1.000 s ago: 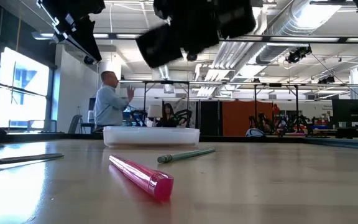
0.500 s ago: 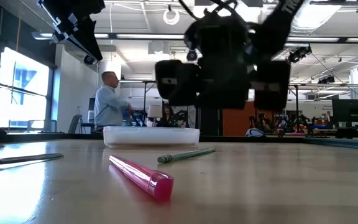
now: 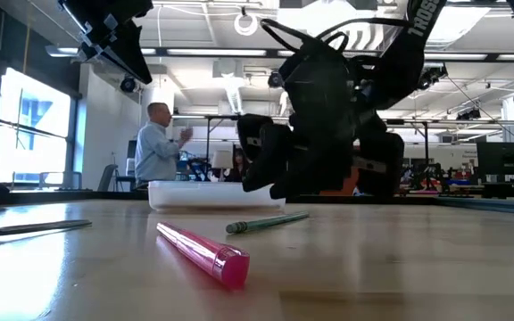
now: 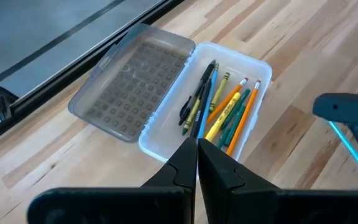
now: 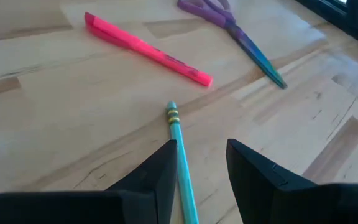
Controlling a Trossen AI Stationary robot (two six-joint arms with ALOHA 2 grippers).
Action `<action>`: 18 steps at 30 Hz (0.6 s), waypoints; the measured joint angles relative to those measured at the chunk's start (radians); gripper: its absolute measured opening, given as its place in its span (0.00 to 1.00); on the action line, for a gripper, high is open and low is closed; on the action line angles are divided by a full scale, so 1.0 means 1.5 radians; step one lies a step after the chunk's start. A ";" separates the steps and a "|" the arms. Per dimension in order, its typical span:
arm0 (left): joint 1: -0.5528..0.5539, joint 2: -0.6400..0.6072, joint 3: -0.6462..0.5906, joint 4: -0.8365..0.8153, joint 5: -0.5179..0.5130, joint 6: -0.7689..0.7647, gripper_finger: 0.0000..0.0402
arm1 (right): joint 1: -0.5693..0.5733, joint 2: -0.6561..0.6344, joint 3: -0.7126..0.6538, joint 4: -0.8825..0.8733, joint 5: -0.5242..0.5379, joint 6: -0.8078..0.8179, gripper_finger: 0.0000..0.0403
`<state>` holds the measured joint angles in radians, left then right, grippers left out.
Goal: Pick & place school supplies into a supply box
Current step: Put the blue green colored pencil into the transparent supply box
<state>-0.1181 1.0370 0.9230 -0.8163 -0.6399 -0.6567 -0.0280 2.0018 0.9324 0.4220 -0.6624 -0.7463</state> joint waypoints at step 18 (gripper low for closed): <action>0.000 0.000 0.000 0.004 0.004 0.016 0.13 | 0.001 0.052 0.001 0.057 -0.029 -0.049 0.31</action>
<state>-0.1181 1.0374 0.9230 -0.8107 -0.6334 -0.6334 -0.0265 2.0800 0.9346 0.5079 -0.7062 -0.8198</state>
